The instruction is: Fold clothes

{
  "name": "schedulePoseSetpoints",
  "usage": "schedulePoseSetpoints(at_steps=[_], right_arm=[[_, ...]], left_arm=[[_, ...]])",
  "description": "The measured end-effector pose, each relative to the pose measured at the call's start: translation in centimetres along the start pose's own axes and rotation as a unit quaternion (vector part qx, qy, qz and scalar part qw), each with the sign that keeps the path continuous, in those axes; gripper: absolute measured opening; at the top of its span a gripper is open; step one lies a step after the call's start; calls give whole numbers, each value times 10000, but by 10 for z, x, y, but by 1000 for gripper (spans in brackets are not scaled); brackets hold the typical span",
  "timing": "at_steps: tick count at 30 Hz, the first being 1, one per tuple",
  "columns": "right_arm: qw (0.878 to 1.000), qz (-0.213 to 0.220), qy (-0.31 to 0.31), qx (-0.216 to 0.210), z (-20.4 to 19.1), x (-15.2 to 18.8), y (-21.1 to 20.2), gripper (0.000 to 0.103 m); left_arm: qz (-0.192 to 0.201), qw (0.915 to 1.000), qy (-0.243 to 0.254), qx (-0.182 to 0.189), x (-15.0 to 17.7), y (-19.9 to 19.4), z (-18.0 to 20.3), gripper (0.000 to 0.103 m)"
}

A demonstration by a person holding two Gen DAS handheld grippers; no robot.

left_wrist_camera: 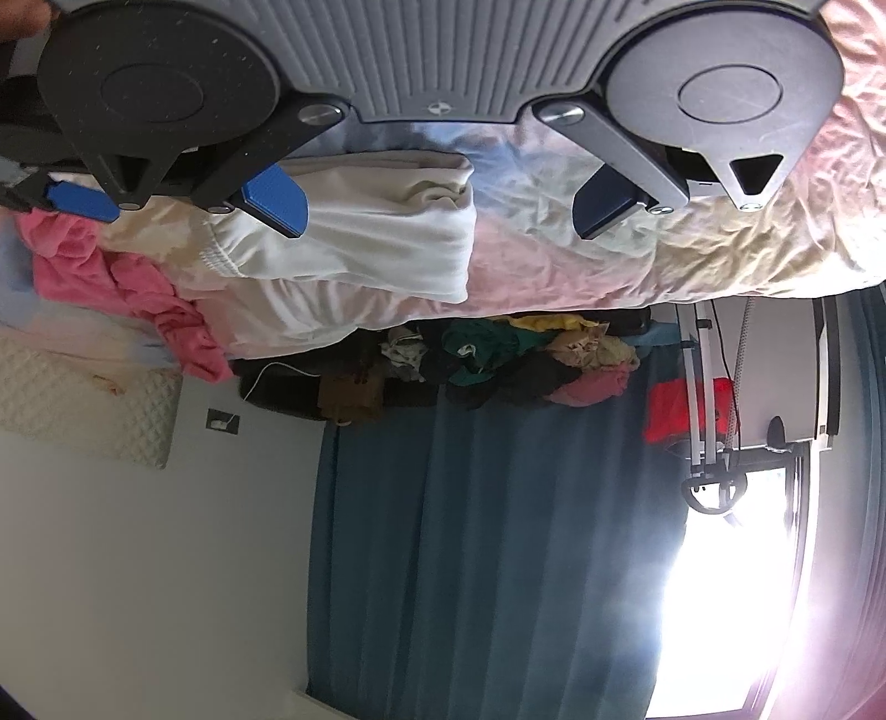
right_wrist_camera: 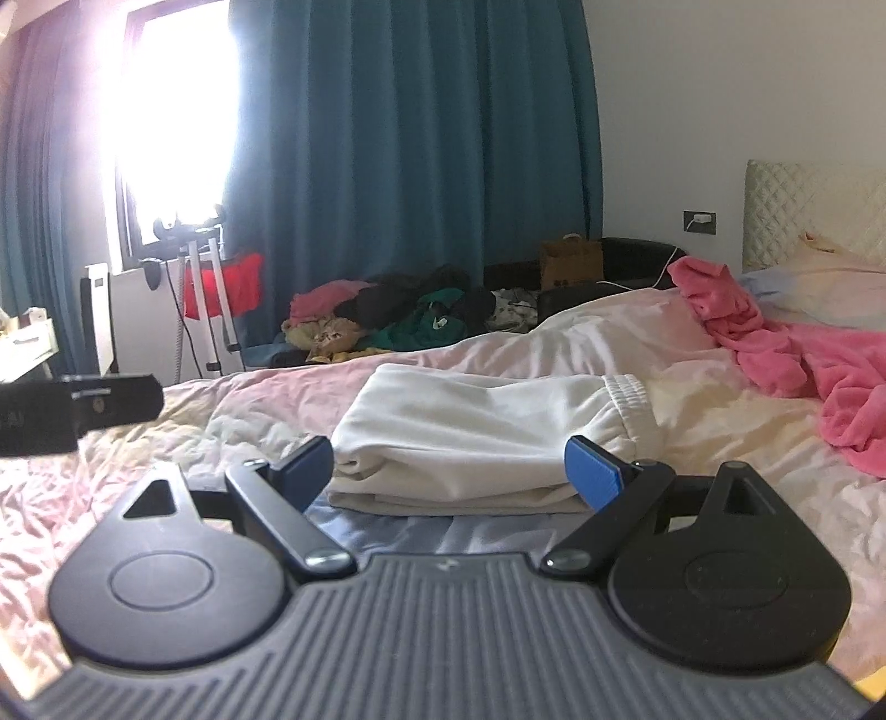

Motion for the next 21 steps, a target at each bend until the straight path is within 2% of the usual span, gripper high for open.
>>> schedulePoseSetpoints(at_steps=[10, 21], right_arm=[[10000, -21, 42, 49, 1, -1, 0, 92], [10000, -45, -34, 75, -1, 0, 0, 92]], left_arm=[[72, 9997, -186, -148, 3, -3, -5, 103], [8, 9998, -9, -219, 6, -3, 1, 103]])
Point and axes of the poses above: each gripper's, at about its wrist camera, not at the fingertips, and y roughly the way its jaws point, z to its right, x to its underside, the point moved 5 cm from there along y, roughly the way its jaws point, and after that the axes turned 11 degrees about y, right-handed, at the moved point
